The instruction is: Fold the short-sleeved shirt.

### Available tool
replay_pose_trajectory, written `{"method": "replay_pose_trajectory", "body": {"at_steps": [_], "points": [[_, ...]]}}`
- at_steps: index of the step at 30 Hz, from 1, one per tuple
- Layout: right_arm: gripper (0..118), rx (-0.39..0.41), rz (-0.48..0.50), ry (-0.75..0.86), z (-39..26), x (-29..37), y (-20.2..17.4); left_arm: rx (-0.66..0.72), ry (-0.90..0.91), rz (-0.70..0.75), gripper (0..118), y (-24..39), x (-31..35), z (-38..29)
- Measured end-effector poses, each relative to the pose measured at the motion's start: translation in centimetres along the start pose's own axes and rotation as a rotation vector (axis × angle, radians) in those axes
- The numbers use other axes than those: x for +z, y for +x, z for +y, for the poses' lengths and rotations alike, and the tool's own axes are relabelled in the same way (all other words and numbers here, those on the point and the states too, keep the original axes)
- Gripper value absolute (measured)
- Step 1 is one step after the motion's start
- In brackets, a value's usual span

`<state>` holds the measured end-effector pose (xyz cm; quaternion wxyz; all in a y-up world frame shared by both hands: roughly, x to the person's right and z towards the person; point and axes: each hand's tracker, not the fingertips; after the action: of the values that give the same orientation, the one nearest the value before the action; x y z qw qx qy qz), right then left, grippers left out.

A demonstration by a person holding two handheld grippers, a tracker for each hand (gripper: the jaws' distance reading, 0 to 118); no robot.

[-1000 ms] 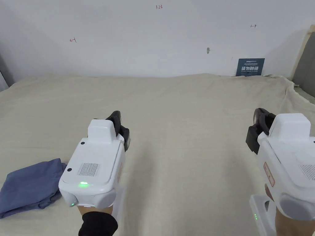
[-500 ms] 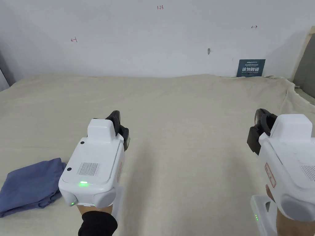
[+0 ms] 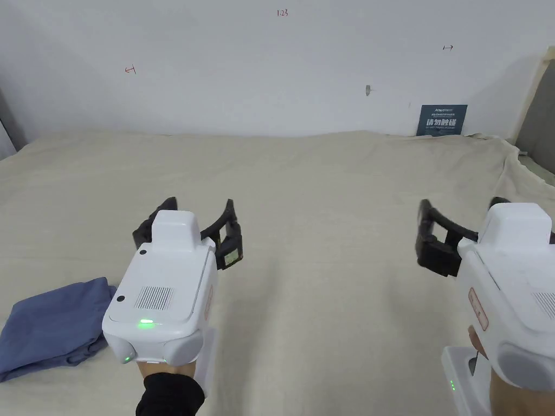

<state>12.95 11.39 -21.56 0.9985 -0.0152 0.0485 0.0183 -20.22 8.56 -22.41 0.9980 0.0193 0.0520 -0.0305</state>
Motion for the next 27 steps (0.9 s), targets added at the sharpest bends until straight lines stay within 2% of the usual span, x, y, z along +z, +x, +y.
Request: {"method": "replay_pose_trajectory", "body": {"at_steps": [1,2,3,5,27], "points": [[100,-0.004,0.001,0.003,-0.07,0.06,0.01,-0.002,-0.001,-0.001,103,-0.04,0.02,-0.02],[104,-0.01,0.0,0.01,-0.15,0.14,0.04,0.0,-0.002,-0.001,114,-0.04,0.03,-0.1],[110,-0.012,0.002,0.008,-0.15,0.13,0.09,0.0,-0.004,-0.003,118,-0.07,0.03,-0.13],[118,-0.018,0.002,0.004,0.13,0.39,-0.34,0.0,0.014,-0.004,118,-0.18,0.23,-0.19],[118,-0.02,-0.004,0.022,0.37,0.69,-0.6,-0.003,0.036,0.016,118,-0.33,0.58,0.17]]}}
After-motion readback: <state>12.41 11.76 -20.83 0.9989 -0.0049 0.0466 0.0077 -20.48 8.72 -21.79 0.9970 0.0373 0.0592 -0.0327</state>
